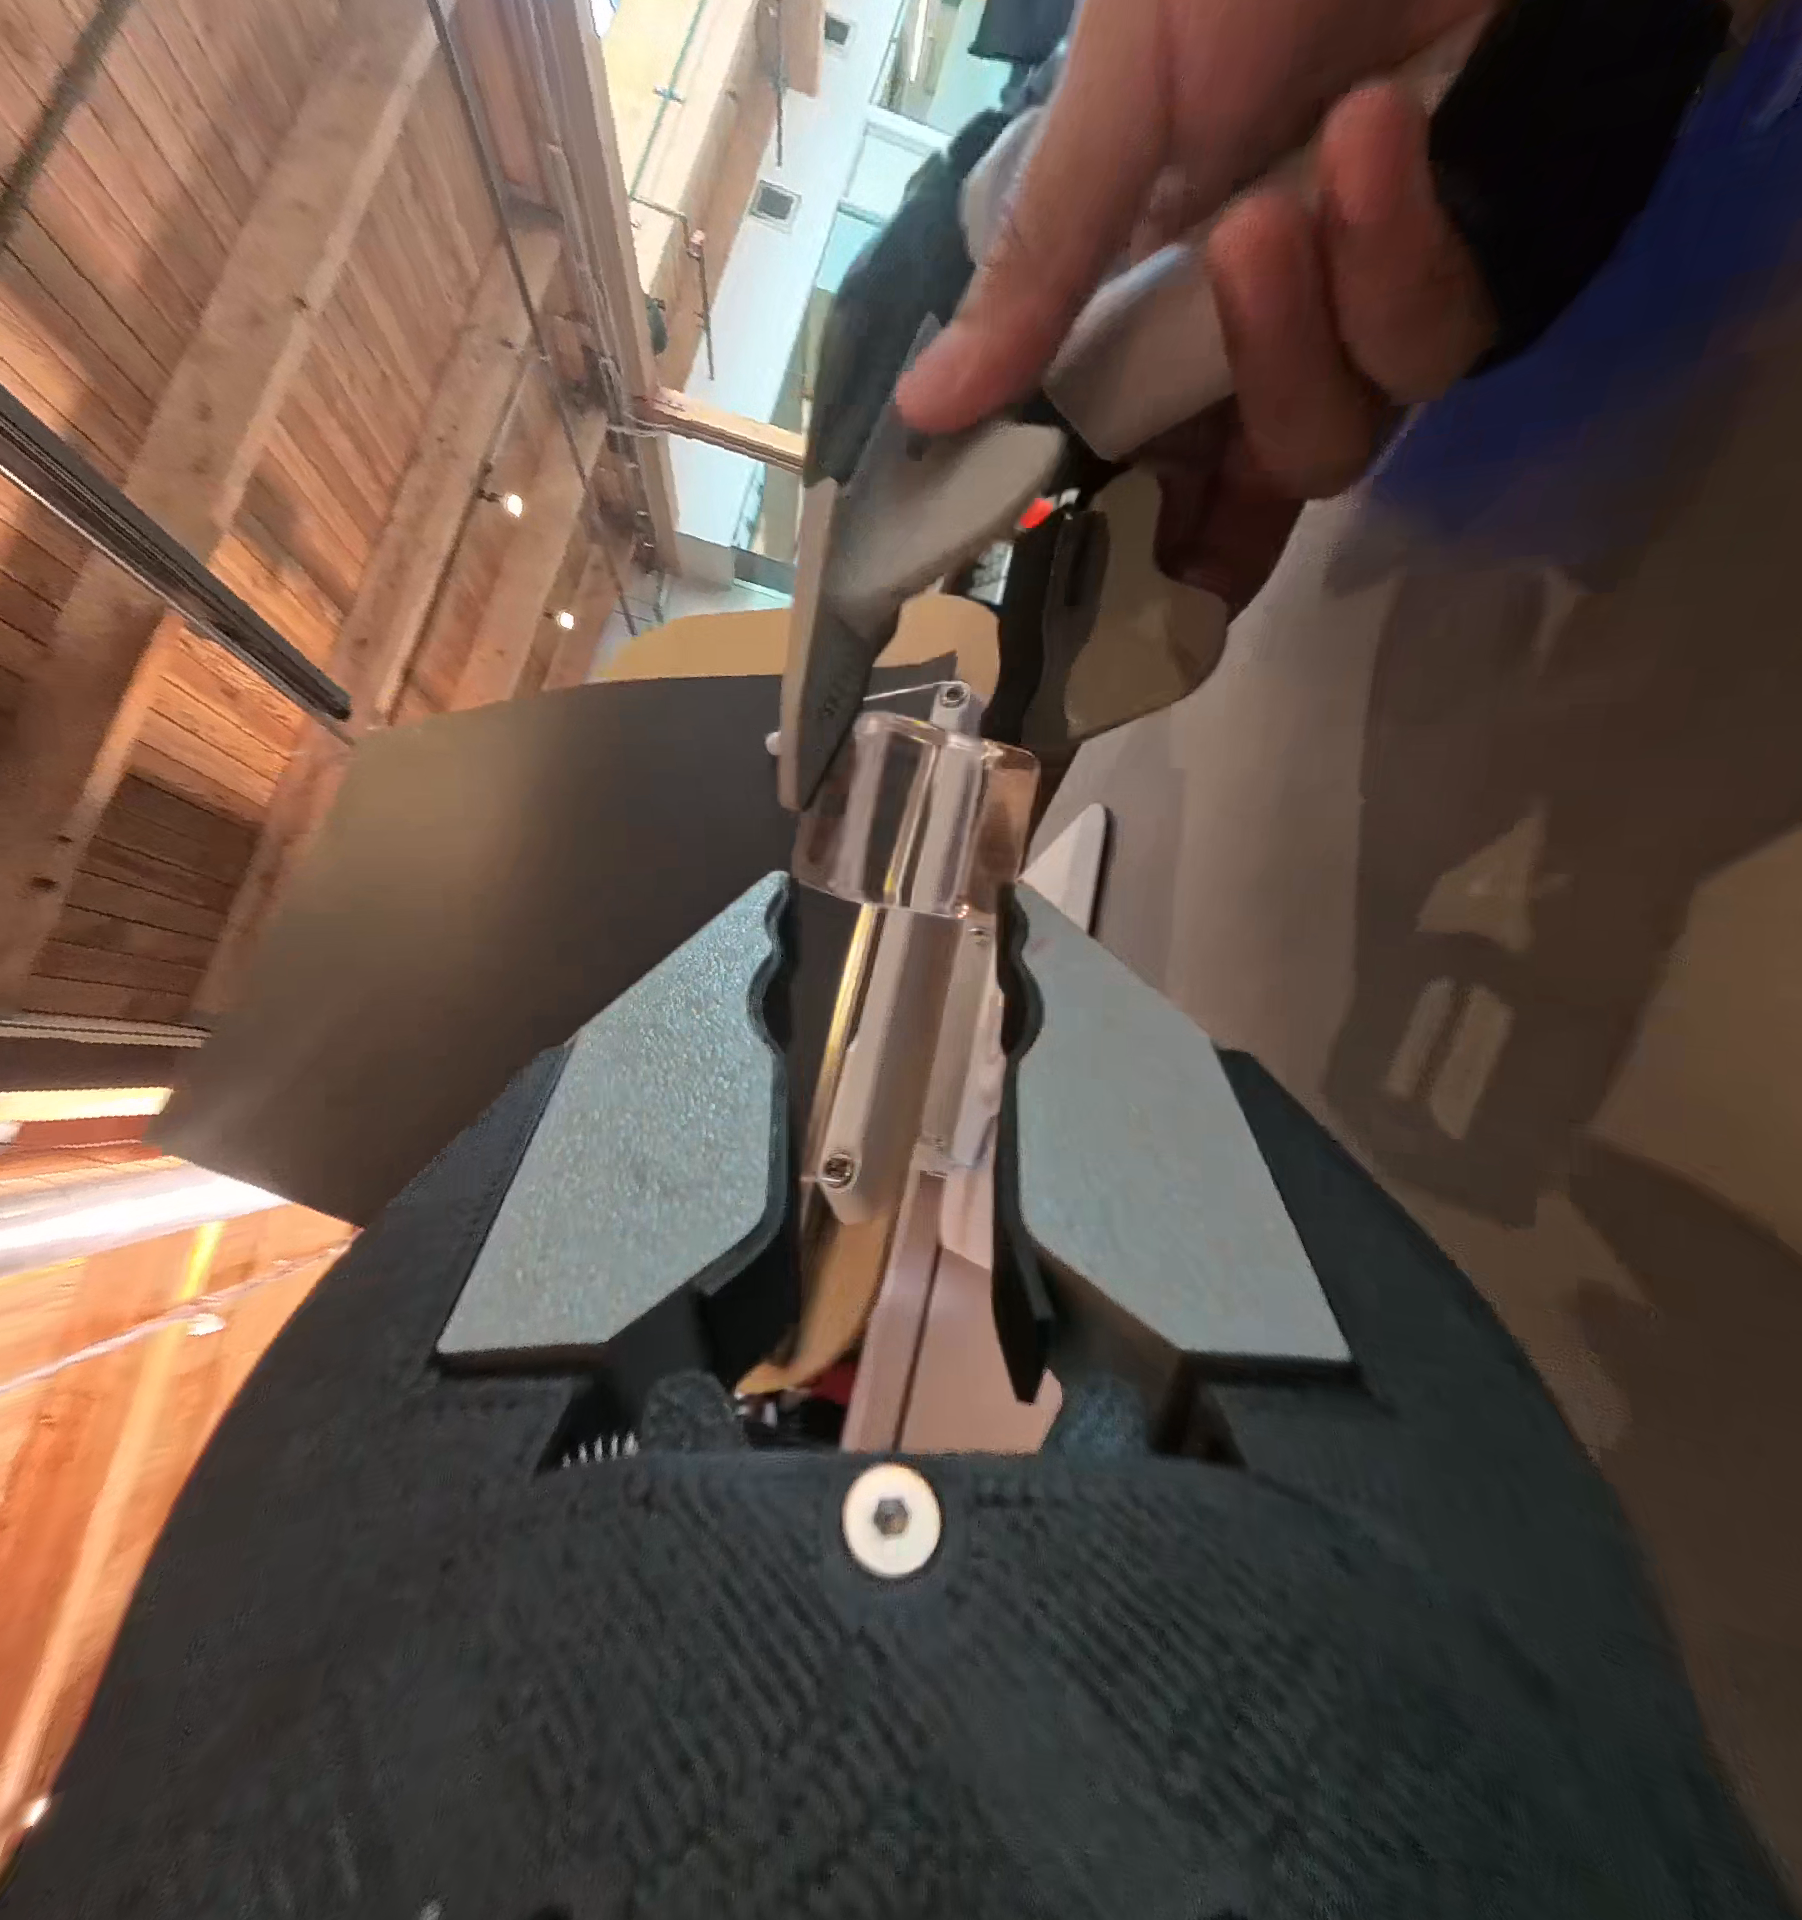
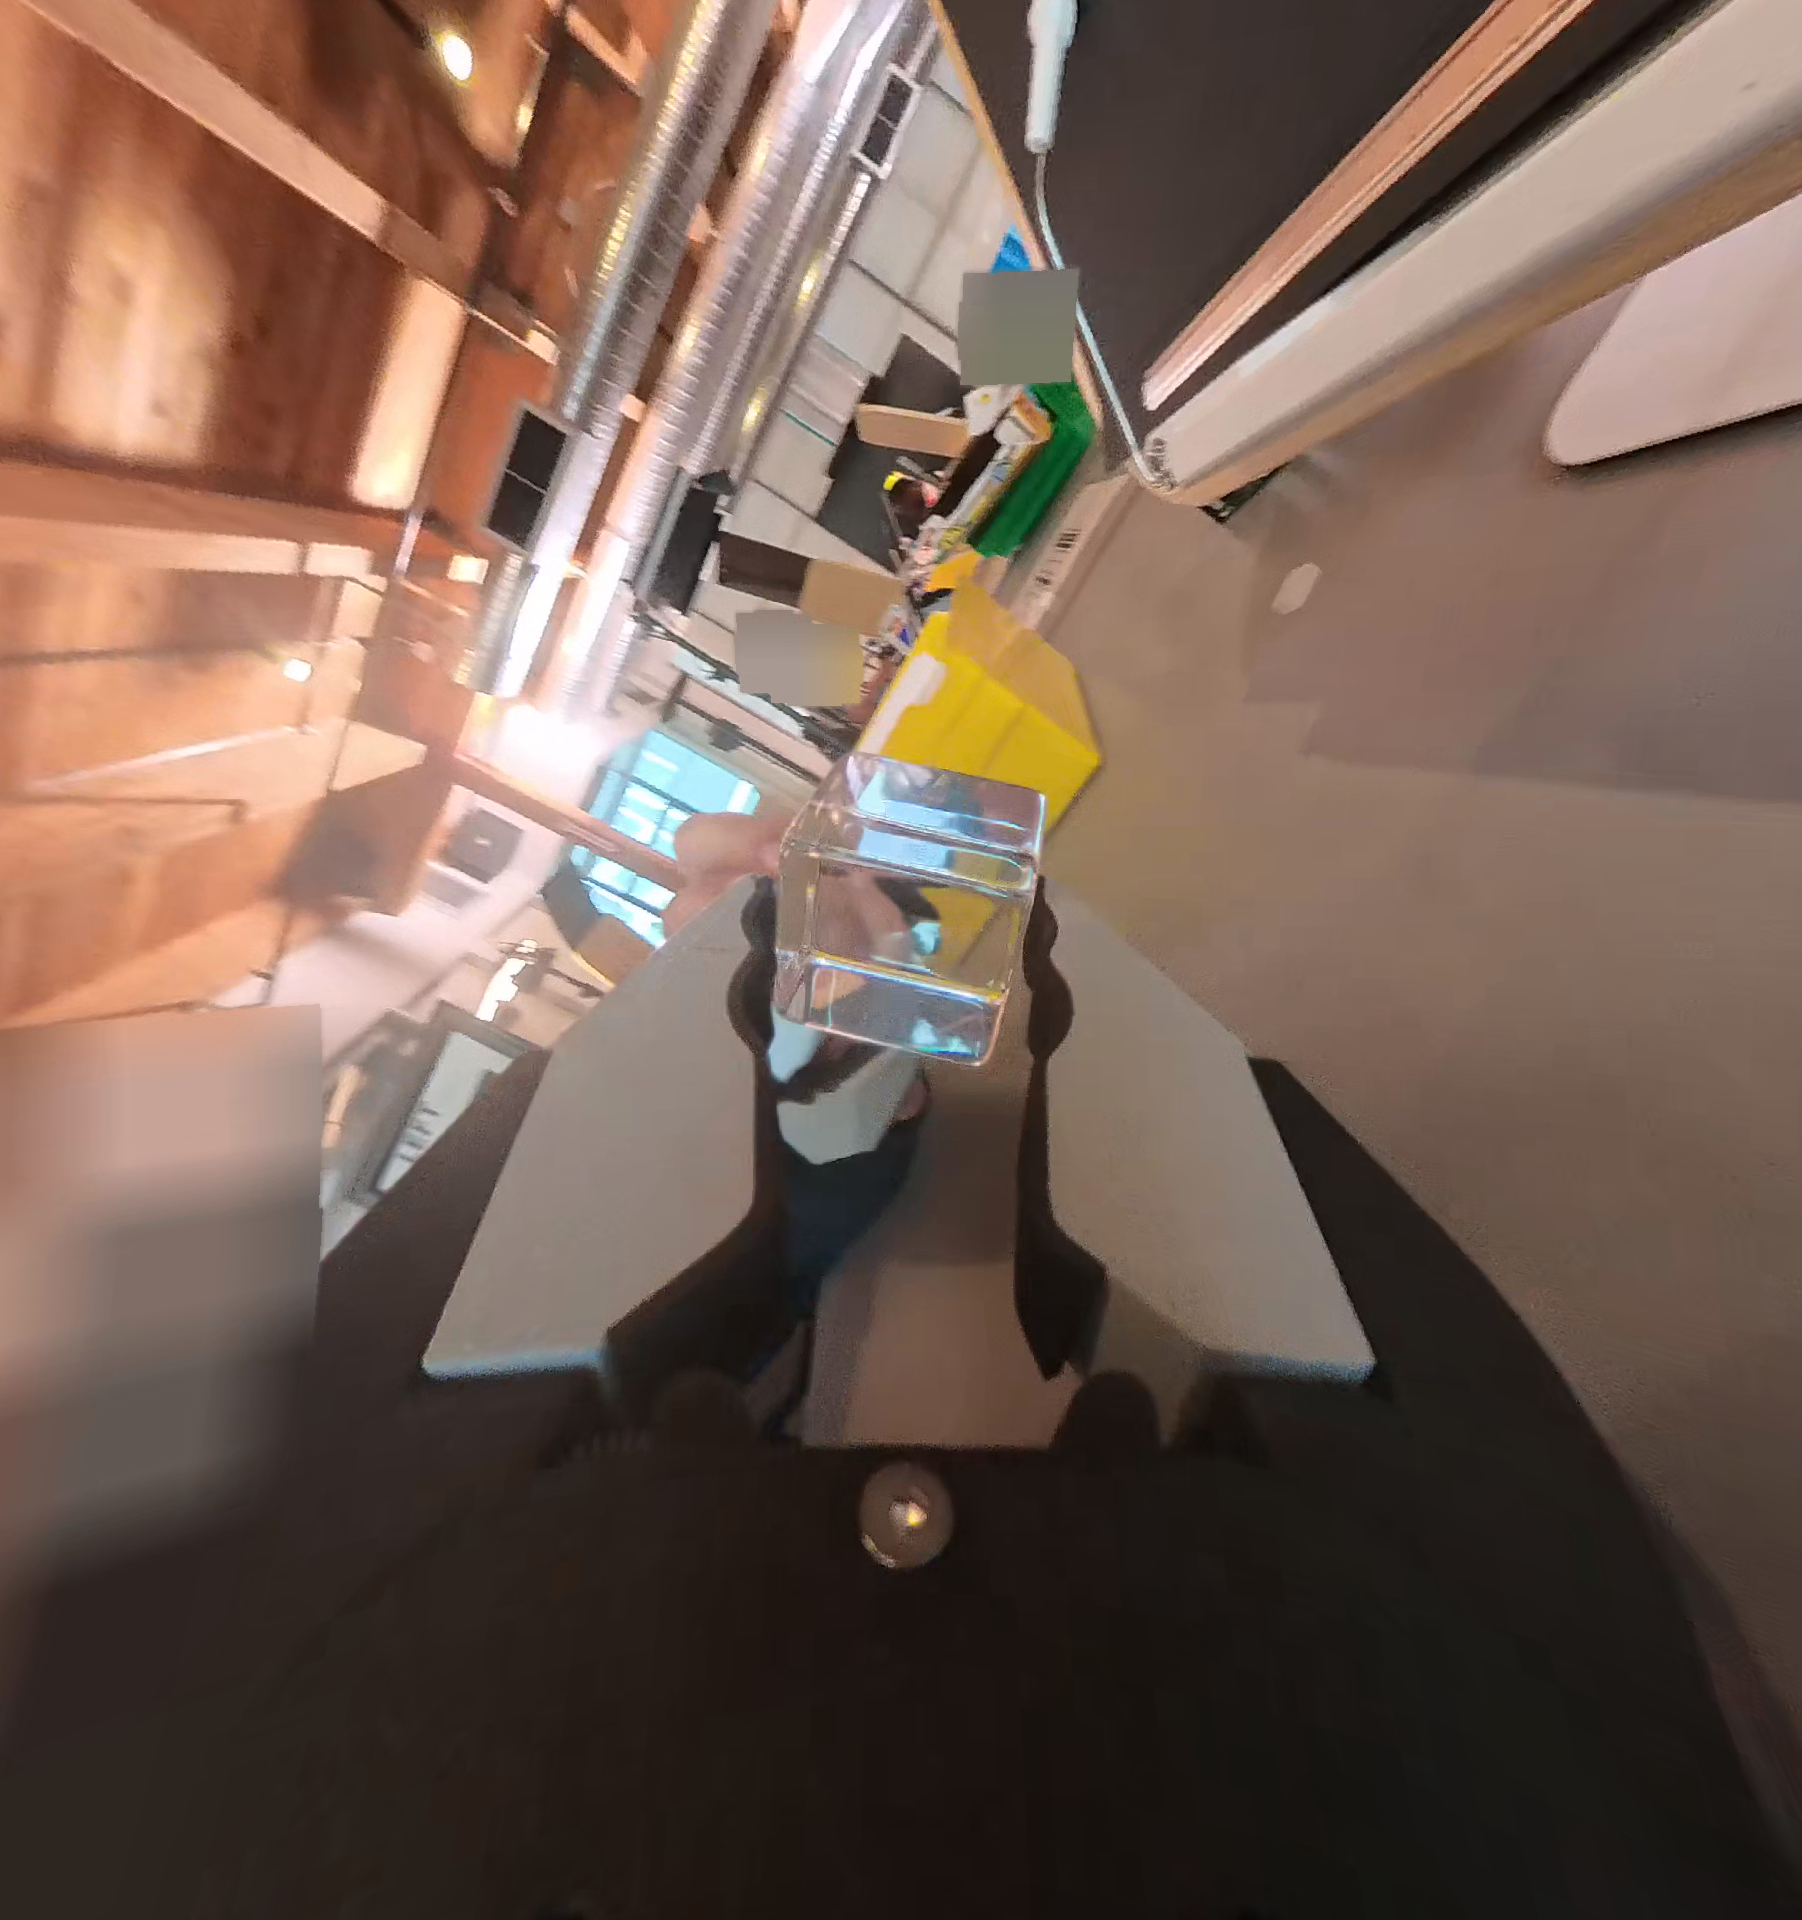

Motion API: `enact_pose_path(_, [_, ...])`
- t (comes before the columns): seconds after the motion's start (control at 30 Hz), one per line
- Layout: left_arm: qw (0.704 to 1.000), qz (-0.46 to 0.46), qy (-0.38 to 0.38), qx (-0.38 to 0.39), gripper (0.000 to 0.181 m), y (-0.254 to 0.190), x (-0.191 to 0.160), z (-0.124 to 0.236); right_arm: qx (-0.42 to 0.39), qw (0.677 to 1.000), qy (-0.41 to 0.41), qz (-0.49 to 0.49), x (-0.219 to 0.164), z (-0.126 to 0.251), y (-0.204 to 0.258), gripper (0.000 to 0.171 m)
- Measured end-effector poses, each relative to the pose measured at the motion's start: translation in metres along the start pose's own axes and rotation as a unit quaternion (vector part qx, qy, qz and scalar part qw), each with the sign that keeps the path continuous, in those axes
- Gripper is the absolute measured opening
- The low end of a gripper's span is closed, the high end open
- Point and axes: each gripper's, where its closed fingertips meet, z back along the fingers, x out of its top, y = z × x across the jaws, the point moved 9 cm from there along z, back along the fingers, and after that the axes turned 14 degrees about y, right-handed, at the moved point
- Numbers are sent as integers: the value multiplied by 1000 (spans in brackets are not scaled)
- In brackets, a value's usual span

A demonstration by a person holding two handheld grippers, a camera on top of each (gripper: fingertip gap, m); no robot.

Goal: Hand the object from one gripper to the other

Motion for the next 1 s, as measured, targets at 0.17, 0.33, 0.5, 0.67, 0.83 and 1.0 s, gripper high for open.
enact_pose_path(0.17, [999, -30, 10, 33, 39, -2, 4, -2, 46, 998, 5, -40, -2, -5, 4, 46])
enact_pose_path(0.33, [996, -64, 15, 57, 42, -6, 4, -4, 90, 992, 10, -83, -6, -10, 1, 45])
enact_pose_path(0.5, [994, -77, 21, 71, 42, -6, 5, -6, 93, 992, 7, -86, -6, -10, 1, 45])
enact_pose_path(0.67, [989, -113, 28, 92, 49, -8, 4, -8, 123, 987, 13, -106, -9, -13, 0, 45])
enact_pose_path(0.83, [990, -112, 30, 82, 49, -10, 3, -9, 104, 989, 17, -100, -10, -14, -1, 45])
enact_pose_path(1.0, [990, -117, 31, 68, 48, -14, 2, -10, 79, 993, 32, -83, -11, -14, -2, 45])
